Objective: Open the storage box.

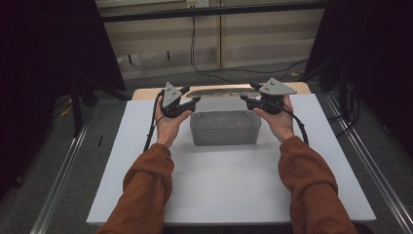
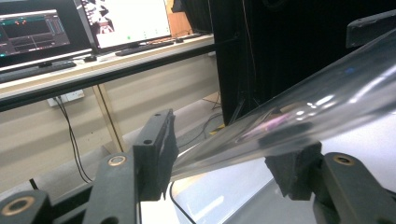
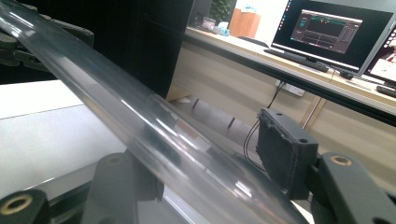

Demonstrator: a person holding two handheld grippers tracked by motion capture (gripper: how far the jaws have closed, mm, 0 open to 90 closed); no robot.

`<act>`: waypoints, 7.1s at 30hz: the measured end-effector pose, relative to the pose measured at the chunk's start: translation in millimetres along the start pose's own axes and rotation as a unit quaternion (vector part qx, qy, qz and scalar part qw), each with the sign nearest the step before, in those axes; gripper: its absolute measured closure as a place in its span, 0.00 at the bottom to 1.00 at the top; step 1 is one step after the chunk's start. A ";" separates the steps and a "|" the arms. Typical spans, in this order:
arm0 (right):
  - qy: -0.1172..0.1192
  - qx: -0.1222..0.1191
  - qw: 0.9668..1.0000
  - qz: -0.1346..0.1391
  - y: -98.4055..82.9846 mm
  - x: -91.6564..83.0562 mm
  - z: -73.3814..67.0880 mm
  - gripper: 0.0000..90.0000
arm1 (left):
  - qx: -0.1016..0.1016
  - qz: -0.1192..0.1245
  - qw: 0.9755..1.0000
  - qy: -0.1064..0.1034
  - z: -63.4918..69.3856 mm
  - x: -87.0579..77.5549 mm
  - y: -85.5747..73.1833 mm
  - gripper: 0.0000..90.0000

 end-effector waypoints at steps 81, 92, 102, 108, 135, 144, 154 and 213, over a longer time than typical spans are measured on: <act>-0.036 0.081 0.996 -0.002 -32.4 30.5 57.5 0.65 | -0.030 -0.032 0.999 0.015 -21.7 45.0 -7.6 0.67; -0.042 0.088 0.995 0.002 -31.1 32.5 59.3 0.66 | -0.030 -0.056 0.998 0.015 -23.6 55.8 -20.1 0.69; -0.050 0.091 0.995 0.002 -30.7 38.1 58.4 0.60 | -0.032 -0.056 0.998 0.021 -20.2 59.0 -20.9 0.77; -0.047 0.098 0.994 -0.003 -33.4 37.3 60.1 0.58 | -0.028 -0.056 0.998 0.022 -20.6 59.6 -20.7 0.79; -0.042 0.126 0.991 -0.004 -51.1 43.6 68.0 0.66 | -0.034 -0.067 0.997 0.023 -23.8 69.2 -19.9 0.79; -0.041 0.133 0.990 -0.002 -50.9 48.6 70.9 0.61 | -0.056 -0.071 0.996 0.006 -24.1 74.4 -21.4 0.68; -0.031 0.148 0.989 0.004 -51.4 52.7 72.7 0.54 | -0.069 -0.082 0.994 -0.013 -24.0 78.3 -20.5 0.55; -0.008 0.170 0.984 -0.045 -45.3 78.0 74.1 0.13 | -0.058 -0.135 0.989 -0.031 -14.2 92.6 -21.4 0.16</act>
Point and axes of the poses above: each handheld gripper's, and its own axes: x roughly forward along the jaws, y roughly out of its top, z roughly to its right, the point moved 1 cm from there along x, roughly forward along the jaws, and after that the axes turned 15 degrees about y, right-handed, at the moved point
